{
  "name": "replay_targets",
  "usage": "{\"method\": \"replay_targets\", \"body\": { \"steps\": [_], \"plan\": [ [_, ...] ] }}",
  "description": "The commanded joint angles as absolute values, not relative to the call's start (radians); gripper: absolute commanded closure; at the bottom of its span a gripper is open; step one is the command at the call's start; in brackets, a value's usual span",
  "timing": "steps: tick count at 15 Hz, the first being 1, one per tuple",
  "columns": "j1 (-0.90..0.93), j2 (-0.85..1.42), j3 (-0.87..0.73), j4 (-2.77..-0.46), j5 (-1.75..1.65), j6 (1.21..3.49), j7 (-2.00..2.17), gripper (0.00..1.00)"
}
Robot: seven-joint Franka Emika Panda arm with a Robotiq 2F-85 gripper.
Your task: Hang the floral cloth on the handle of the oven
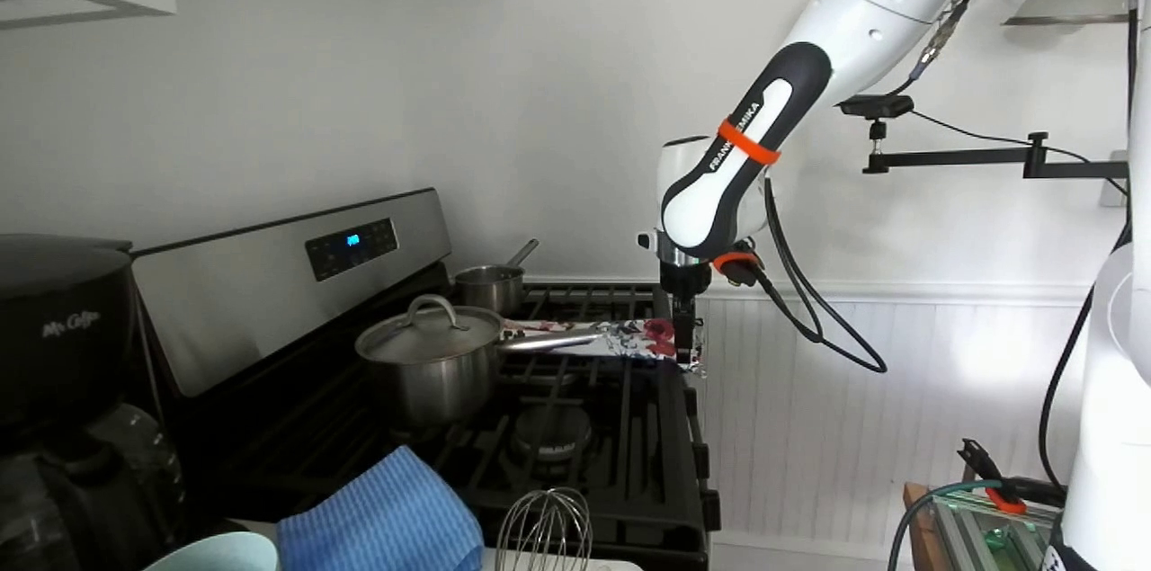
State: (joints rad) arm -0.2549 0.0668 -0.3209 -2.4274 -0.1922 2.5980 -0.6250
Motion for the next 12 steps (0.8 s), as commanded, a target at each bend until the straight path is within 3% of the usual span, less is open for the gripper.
{"method": "replay_targets", "body": {
  "steps": [1, 9, 12],
  "plan": [
    [-0.284, 0.113, -0.287, -2.396, -0.110, 2.602, -0.731, 0.26],
    [-0.290, 0.072, -0.299, -2.368, -0.167, 2.504, -0.755, 0.84],
    [-0.290, 0.020, -0.303, -2.376, -0.193, 2.463, -0.750, 0.99]
  ]
}}
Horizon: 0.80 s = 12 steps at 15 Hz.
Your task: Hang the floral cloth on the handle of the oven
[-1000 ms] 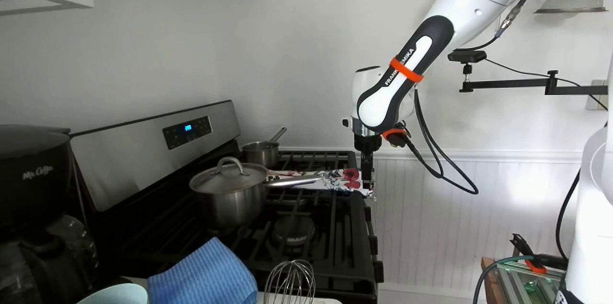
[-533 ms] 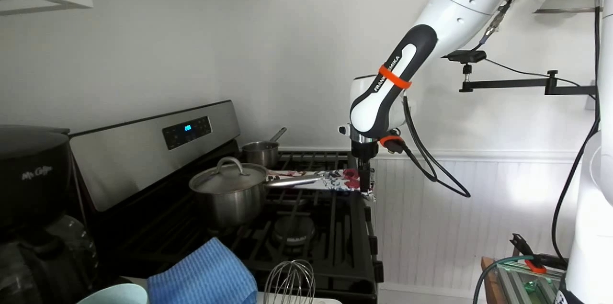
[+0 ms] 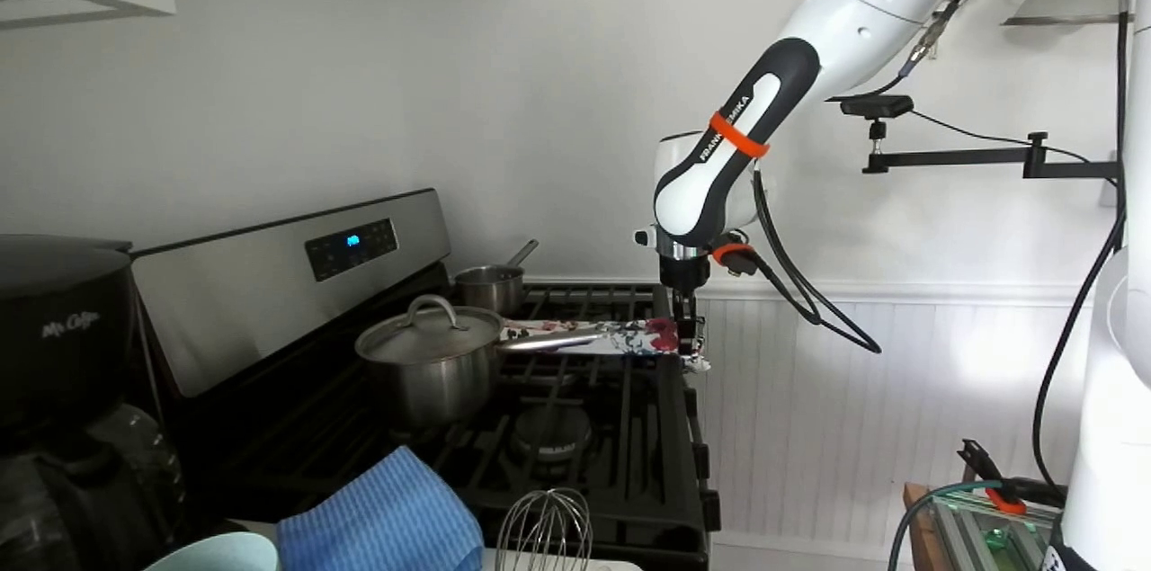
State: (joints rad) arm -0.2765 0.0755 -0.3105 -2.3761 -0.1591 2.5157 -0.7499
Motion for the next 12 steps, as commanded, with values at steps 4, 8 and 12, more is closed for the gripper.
{"method": "replay_targets", "body": {
  "steps": [4, 8, 12],
  "plan": [
    [-0.289, -0.064, -0.308, -2.393, -0.194, 2.411, -0.755, 0.99],
    [-0.299, -0.179, -0.306, -2.399, -0.366, 2.297, -0.636, 0.99],
    [-0.302, -0.284, -0.300, -2.377, -0.484, 2.145, -0.648, 0.99]
  ]
}}
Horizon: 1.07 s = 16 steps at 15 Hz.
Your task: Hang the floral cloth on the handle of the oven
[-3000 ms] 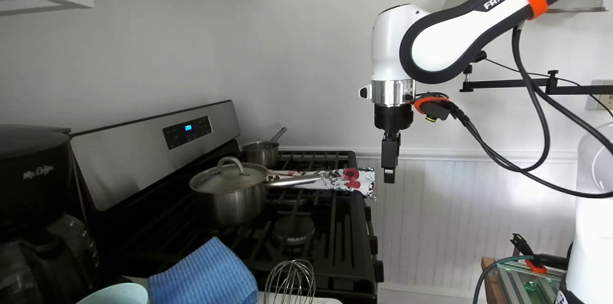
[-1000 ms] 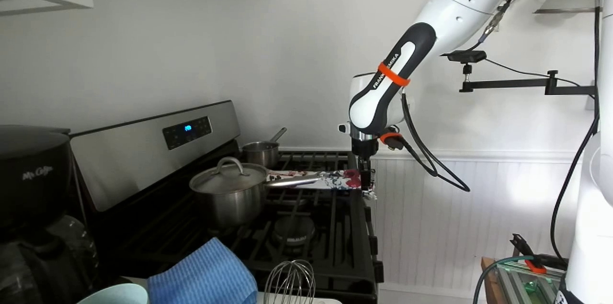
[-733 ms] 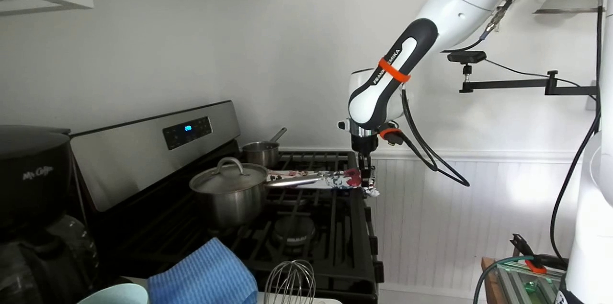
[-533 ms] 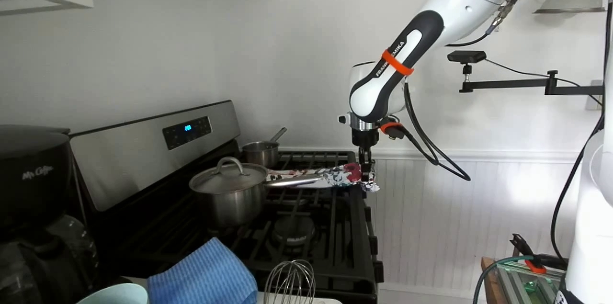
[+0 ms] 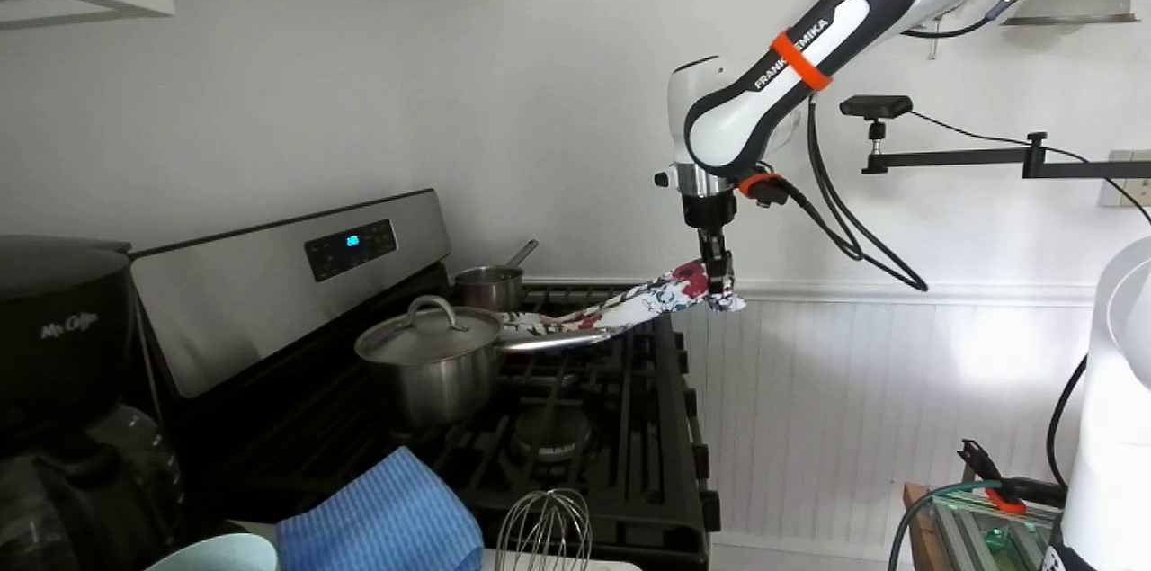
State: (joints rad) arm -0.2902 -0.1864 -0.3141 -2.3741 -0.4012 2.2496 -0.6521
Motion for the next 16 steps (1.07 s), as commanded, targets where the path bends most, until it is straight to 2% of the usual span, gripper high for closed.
{"method": "replay_targets", "body": {
  "steps": [1, 8, 16],
  "plan": [
    [-0.300, -0.320, -0.297, -2.376, -0.500, 2.107, -0.655, 0.99],
    [-0.265, -0.540, -0.283, -2.323, -0.492, 1.898, -0.723, 0.99],
    [-0.193, -0.769, -0.298, -2.247, -0.333, 1.792, -0.698, 0.99]
  ]
}}
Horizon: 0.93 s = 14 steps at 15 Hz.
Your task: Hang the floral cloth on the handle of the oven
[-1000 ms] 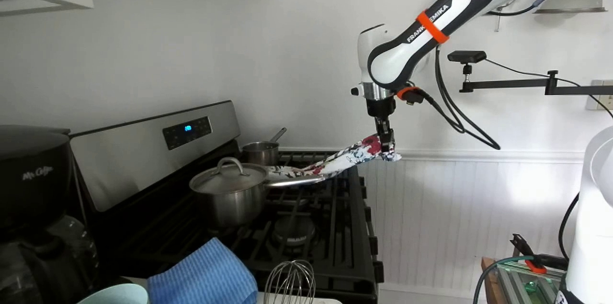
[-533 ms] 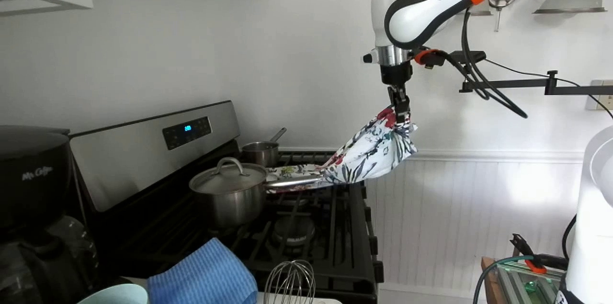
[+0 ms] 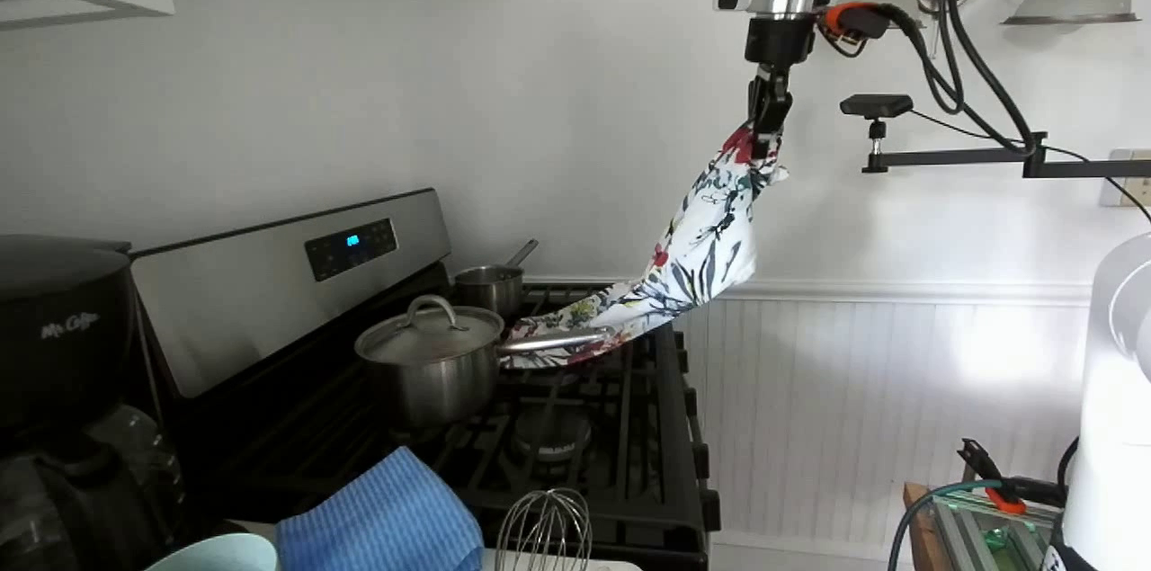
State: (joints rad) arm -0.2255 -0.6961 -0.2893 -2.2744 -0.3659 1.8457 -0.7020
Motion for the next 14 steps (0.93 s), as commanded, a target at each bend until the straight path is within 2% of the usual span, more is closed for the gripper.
{"method": "replay_targets", "body": {
  "steps": [1, 14],
  "plan": [
    [-0.190, -0.787, -0.293, -2.234, -0.338, 1.777, -0.690, 0.99],
    [-0.148, -0.883, -0.292, -2.134, -0.350, 1.724, -0.575, 0.99]
  ]
}}
